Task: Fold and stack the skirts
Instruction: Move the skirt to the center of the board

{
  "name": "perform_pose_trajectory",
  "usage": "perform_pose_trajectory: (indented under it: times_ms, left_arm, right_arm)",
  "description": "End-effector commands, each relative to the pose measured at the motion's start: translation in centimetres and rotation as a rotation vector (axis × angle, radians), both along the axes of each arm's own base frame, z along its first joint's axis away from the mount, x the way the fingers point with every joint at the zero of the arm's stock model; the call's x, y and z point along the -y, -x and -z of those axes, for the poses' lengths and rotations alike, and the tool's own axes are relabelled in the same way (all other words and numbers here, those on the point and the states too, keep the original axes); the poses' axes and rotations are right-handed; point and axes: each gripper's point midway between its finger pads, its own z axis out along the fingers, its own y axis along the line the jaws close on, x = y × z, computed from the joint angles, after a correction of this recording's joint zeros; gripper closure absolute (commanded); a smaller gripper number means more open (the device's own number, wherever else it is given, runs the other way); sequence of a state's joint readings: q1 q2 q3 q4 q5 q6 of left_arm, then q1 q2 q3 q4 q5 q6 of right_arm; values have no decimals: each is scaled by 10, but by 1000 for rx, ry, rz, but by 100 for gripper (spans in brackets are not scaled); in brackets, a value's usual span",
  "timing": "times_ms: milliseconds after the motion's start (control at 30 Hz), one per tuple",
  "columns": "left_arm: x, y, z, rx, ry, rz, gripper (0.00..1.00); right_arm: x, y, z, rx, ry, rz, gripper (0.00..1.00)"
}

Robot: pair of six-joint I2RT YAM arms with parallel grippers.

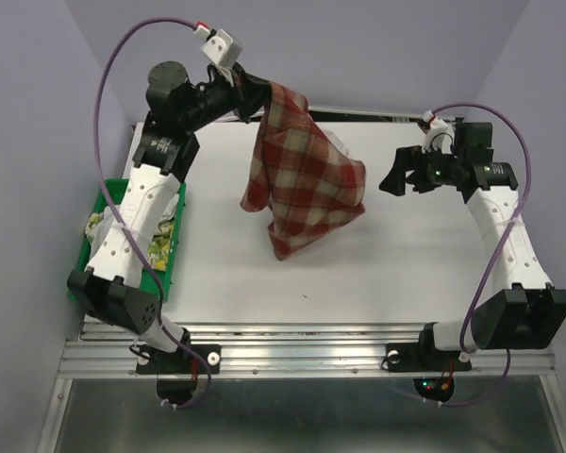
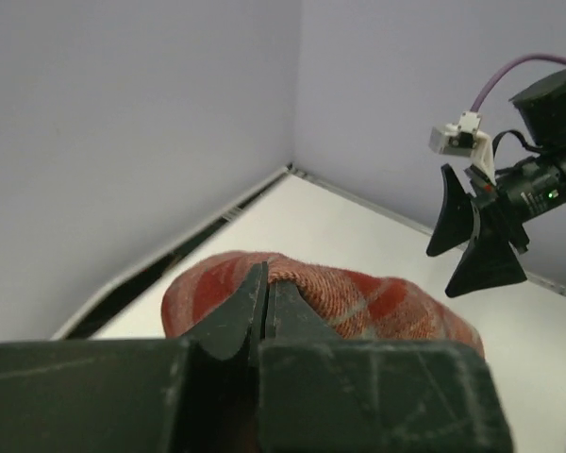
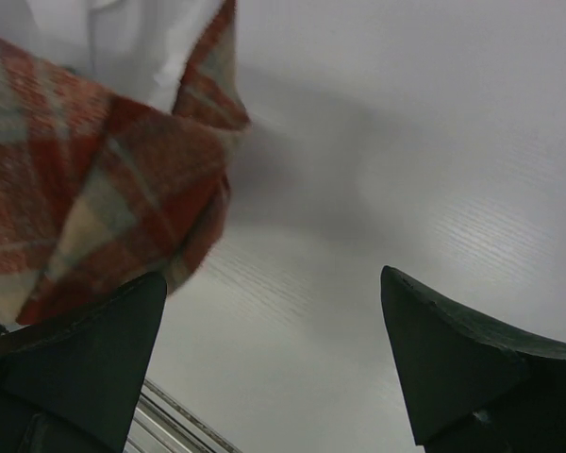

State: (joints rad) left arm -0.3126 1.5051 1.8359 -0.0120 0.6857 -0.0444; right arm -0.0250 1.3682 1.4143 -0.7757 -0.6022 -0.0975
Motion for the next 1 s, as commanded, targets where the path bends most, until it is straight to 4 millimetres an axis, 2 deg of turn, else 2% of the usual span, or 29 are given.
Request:
perform_pose_trajectory:
  times_ms: [0, 33, 167, 200, 233, 267, 333, 400, 433, 500, 567, 600, 633, 667, 700, 733, 767, 800, 833, 867, 900, 933, 967]
  left_arm:
    - [9, -21, 1, 17, 136, -13, 100]
    - [10, -50, 43, -65, 125, -77, 100]
    - [5, -104, 144, -293, 72, -134, 100]
    - [6, -124, 190, -411, 67, -129, 100]
    - [-6, -135, 210, -474, 68, -142, 99]
    - [-9, -147, 244, -558, 66, -152, 87]
    - [-21, -154, 266, -582, 41, -165, 76]
    - [-25, -153, 272, -521, -35, -149, 74]
    - [-26, -147, 279, -535, -77, -135, 74]
    - [-25, -136, 282, -588, -92, -128, 76]
    - [-17, -107, 297, -712, -134, -105, 76]
    - [-17, -100, 304, -463, -361, -6, 96]
    - [-17, -81, 325, -428, -492, 56, 99]
    - [-6, -61, 325, -380, -554, 115, 100]
    - [-3, -47, 329, -340, -608, 156, 100]
    - [-5, -24, 353, -279, -714, 234, 100]
    - [-4, -7, 336, -172, -750, 245, 100]
    - [8, 14, 336, -82, -800, 291, 100]
    - [10, 30, 342, -10, -857, 310, 100]
    - [-2, 51, 358, 111, -989, 327, 100]
    - [-2, 67, 368, 172, -1056, 362, 100]
    - [-2, 107, 406, 191, -1148, 479, 100]
    - [-12, 118, 410, 260, -1227, 485, 100]
  right_arm:
    - [8, -6, 3, 33, 26, 24, 0]
    - [8, -8, 9, 17, 25, 24, 0]
    - [9, -20, 29, -26, 22, 36, 0]
    - [11, -23, 34, -35, 25, 45, 0]
    - [11, -27, 42, -54, 23, 56, 1]
    - [14, -30, 47, -63, 31, 73, 1]
    - [14, -33, 55, -81, 31, 73, 2]
    - [11, -32, 65, -109, 13, 68, 2]
    - [11, -33, 68, -117, 6, 76, 3]
    - [9, -38, 79, -135, -16, 85, 5]
    - [4, -41, 84, -158, -51, 75, 6]
    - [-1, -46, 87, -172, -74, 51, 6]
    - [-5, -50, 87, -199, -117, 62, 7]
    - [-10, -53, 86, -214, -149, 47, 8]
    - [-12, -58, 86, -220, -164, 47, 8]
    - [-13, -69, 87, -227, -179, 48, 9]
    - [-14, -74, 86, -227, -185, 45, 10]
    - [-15, -79, 85, -226, -190, 43, 10]
    - [-14, -84, 85, -220, -188, 43, 10]
    - [-14, -89, 86, -216, -187, 42, 10]
    - [-15, -90, 86, -216, -190, 36, 10]
    - [-16, -91, 86, -215, -193, 29, 10]
    - [-17, -91, 92, -229, -199, 15, 10]
